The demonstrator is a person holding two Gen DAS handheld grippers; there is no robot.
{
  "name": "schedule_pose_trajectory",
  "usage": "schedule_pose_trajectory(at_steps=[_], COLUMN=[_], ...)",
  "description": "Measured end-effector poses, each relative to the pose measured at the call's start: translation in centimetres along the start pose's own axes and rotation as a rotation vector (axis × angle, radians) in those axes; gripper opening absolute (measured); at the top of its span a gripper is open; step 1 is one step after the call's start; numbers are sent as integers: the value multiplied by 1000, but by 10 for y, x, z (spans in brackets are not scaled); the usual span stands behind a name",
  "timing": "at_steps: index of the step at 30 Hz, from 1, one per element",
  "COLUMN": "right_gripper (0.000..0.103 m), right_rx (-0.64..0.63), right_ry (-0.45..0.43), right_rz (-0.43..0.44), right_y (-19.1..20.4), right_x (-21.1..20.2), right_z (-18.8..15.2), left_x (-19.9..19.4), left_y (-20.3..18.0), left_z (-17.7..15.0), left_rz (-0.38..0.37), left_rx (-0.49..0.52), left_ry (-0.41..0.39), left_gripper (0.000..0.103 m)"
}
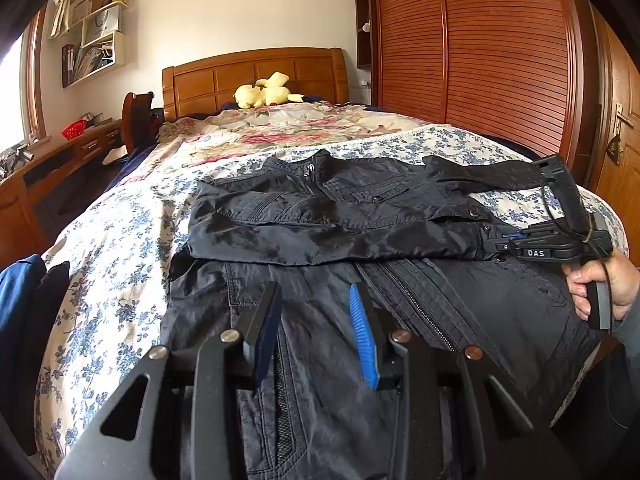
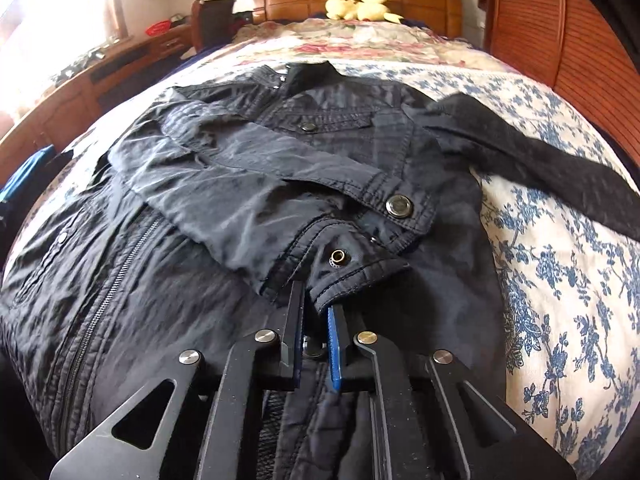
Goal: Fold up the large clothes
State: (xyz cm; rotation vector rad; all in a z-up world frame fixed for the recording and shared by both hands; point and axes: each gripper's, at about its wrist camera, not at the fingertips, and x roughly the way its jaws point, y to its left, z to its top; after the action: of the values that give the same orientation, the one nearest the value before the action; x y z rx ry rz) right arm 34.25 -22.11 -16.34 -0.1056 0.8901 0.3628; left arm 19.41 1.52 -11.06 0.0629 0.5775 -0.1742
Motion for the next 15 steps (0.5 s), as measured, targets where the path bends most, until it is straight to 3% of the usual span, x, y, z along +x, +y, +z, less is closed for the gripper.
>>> schedule_pose_trajectory(at_steps=[8, 15], right_gripper=[2, 3], right_rx=[-97, -121], right_ry=[-28, -58], right_rz=[134, 114], right_y=[37, 43], right_x=[-23, -38], right_z=[-5, -5], left_x=[0, 5], left_y=[-3, -8], left_z=[4, 7], left_rz=[-11, -17], left_rx=[-9, -7], left_ry=[-8, -5], left_gripper=[33, 33])
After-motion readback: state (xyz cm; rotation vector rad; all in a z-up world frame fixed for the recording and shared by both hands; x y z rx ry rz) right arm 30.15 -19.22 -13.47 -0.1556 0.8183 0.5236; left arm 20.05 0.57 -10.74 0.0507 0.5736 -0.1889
